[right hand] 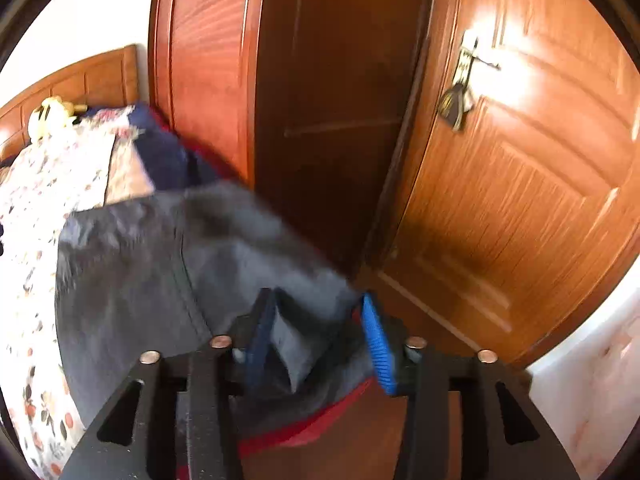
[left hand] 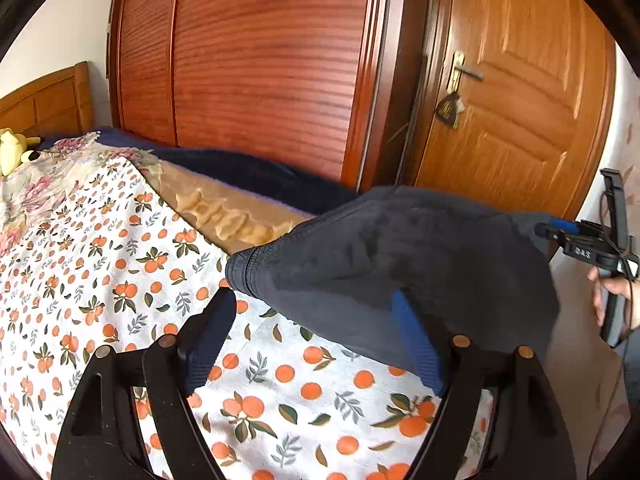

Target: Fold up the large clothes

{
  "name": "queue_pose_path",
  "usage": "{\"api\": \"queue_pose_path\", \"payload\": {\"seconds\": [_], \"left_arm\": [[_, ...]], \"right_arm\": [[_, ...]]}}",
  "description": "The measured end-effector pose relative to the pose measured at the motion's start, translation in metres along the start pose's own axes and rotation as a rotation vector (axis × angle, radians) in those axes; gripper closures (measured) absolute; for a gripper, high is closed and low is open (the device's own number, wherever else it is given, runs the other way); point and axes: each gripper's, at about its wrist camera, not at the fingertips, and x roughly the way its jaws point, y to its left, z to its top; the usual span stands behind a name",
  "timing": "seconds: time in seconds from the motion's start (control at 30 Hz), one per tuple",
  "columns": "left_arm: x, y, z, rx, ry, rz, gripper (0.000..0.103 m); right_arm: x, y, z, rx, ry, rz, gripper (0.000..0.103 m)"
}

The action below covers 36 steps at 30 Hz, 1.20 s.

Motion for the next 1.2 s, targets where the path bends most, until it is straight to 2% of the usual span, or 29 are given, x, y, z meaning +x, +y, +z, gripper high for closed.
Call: {"api": "queue_pose_path", "payload": {"seconds": [0.13, 0.27, 0.4, 0.53, 0.63, 0.77, 0.9, 1.03, 1.2], "left_arm": [[-0.021, -0.009, -0.006, 0.013, -0.030, 0.012, 0.022], [-0.042, -0.014, -0.015, 0.015, -0.049, 0.009, 0.022], [-0.069, -0.021, -0.030, 0.031, -0.074, 0.036, 0.021], [-0.097, -0.024, -0.044, 0.028, -0.100, 0.058, 0.021], [-0.121, -0.024, -0.055, 0.022, -0.119, 0.080, 0.021], [-0.149, -0.019, -0.070, -0.002, -0.122, 0.130, 0.020], [-0.173, -0.012, -0.086, -0.039, -0.121, 0.169, 0.020], [-0.200, -0.006, -0.107, -0.081, -0.125, 0.212, 0.020], [-0.233, 0.001, -0.131, -0.130, -0.120, 0.307, 0.020]], "right_arm": [[-0.018, 0.011, 0.001, -0.017, -0.070, 0.013, 0.049], [-0.021, 0.025, -0.015, -0.028, -0.096, 0.114, 0.043], [0.009, 0.035, -0.026, -0.058, -0.009, 0.161, 0.043], [0.064, 0.018, -0.043, 0.017, 0.178, 0.179, 0.042], [0.068, 0.008, -0.049, 0.044, 0.191, 0.194, 0.042], [0.038, 0.014, -0.048, 0.020, 0.132, 0.158, 0.042], [-0.010, 0.025, -0.053, -0.021, 0.035, 0.174, 0.042], [-0.058, 0.042, -0.066, -0.032, -0.037, 0.250, 0.041], [-0.098, 0.076, -0.087, -0.050, -0.066, 0.390, 0.036]]}}
